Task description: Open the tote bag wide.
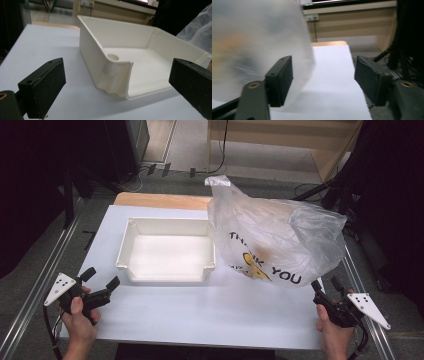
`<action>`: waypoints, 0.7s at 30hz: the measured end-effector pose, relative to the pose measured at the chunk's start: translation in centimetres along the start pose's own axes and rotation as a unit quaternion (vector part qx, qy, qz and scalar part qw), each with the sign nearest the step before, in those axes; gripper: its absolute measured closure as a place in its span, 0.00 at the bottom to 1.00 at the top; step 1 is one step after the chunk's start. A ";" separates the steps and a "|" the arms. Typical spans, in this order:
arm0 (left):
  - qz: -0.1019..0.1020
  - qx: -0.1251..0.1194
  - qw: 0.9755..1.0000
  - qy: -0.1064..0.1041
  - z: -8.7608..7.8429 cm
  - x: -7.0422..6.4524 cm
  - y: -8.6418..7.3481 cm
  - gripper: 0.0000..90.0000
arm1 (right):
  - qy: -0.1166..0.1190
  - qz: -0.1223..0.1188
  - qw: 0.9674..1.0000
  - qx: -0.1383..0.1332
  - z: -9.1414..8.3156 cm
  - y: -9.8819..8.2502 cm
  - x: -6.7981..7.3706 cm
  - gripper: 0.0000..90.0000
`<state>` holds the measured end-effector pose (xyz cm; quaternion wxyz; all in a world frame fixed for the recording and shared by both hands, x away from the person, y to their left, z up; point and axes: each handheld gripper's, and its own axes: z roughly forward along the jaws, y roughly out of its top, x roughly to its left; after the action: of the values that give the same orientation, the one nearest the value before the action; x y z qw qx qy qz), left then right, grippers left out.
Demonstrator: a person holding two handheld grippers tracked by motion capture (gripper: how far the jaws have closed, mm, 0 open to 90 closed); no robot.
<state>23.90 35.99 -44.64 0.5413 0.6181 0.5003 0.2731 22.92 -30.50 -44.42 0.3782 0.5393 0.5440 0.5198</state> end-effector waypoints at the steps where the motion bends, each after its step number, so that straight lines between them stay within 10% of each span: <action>1: -0.002 0.004 1.000 0.000 0.2 0.0 -0.1 0.01 | 0.002 -0.009 1.000 0.000 -0.1 0.1 0.3 0.31; 10: 0.009 0.015 1.000 -0.003 0.9 -1.1 -0.2 0.01 | 0.056 -0.006 0.995 -0.080 -2.7 4.3 3.1 0.25; 21: 0.013 0.011 1.000 -0.010 0.9 -2.2 -0.2 0.01 | 0.112 -0.024 0.991 -0.065 0.6 7.9 7.3 0.25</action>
<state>23.88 33.55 -44.62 0.5360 0.6328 0.4901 0.2685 24.06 -24.17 -35.78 0.3608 0.4389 0.5608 0.6022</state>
